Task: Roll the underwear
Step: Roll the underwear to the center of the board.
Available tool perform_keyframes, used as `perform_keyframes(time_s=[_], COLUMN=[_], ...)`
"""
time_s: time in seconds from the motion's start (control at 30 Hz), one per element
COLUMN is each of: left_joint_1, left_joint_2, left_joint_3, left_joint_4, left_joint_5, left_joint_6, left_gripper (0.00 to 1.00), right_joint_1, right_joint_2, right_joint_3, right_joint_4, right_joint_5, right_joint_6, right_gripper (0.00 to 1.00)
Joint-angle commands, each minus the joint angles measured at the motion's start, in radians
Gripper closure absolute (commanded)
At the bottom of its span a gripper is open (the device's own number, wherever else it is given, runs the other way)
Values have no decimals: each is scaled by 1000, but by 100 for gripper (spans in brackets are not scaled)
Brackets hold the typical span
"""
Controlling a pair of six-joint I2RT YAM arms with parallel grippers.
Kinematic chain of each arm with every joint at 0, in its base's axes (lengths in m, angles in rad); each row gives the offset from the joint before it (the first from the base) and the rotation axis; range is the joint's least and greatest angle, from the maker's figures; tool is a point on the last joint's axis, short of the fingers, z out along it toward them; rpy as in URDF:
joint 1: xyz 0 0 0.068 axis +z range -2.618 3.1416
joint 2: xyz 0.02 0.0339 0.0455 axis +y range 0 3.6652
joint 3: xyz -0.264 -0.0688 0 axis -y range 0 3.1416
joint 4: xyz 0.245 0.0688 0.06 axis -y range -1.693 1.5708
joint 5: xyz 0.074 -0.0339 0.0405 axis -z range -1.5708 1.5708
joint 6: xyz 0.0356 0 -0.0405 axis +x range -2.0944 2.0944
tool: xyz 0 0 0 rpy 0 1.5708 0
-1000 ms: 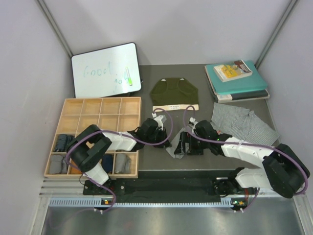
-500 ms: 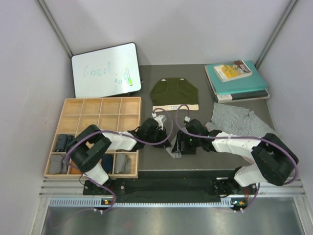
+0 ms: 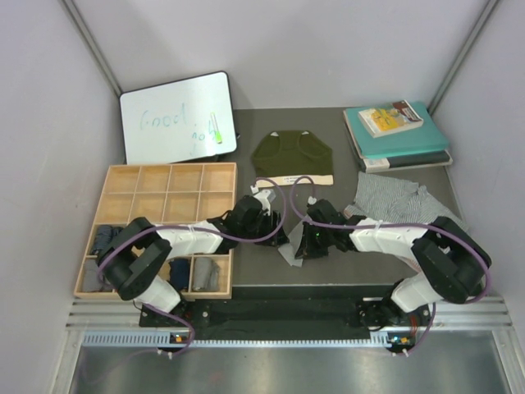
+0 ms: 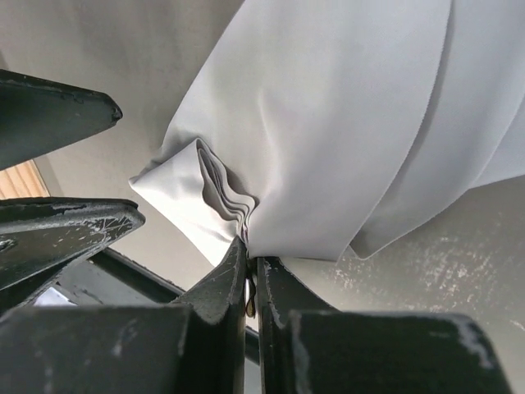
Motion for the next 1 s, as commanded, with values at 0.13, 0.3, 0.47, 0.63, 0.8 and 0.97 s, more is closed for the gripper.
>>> perform_keyframes(time_s=[0.13, 0.3, 0.47, 0.63, 0.8, 0.97], left_joint_1=[-1, 1, -1, -1, -1, -1], left_joint_2=[11, 57, 78, 97, 109, 74], left_joint_3=[-15, -8, -11, -35, -64, -58], left_joint_4=[65, 71, 74, 106, 166, 139], left_joint_5=[3, 10, 9, 33, 85, 81], left_joint_6=[22, 12, 8, -4, -44, -52], left_gripper=[44, 48, 51, 62, 88, 100], right_joint_1=[-44, -72, -87, -115, -128, -127], right_joint_2=[79, 91, 103, 114, 118, 37], right_joint_3=[-73, -93, -98, -96, -73, -46], right_joint_4=[-42, -15, 6, 12, -5, -81], right_joint_5=[2, -34, -71, -92, -85, -74], right_joint_6=[-151, -174, -205, -243, -288, -320], right_gripper=[100, 100, 100, 100, 100, 93])
